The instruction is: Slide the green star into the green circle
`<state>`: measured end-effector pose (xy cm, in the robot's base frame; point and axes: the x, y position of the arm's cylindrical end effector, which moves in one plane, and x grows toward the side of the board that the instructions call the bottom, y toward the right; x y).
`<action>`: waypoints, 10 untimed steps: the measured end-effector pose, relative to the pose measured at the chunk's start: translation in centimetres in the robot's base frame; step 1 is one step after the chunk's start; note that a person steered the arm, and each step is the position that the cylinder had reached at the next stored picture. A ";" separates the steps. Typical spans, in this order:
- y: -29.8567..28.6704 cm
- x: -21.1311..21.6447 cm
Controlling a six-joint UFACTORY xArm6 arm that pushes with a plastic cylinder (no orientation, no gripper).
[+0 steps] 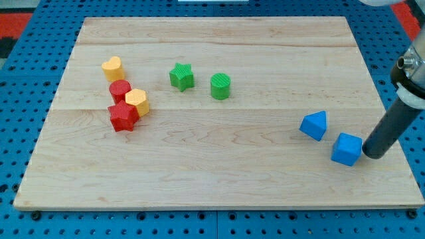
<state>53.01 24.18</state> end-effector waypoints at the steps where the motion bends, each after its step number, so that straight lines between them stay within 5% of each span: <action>1: -1.4 -3.5; 4: -25.0 -21.6; 5: -31.5 -21.7; 8: -34.7 -16.7; 9: -34.5 -14.7; 10: -27.6 -14.4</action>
<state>38.58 -3.43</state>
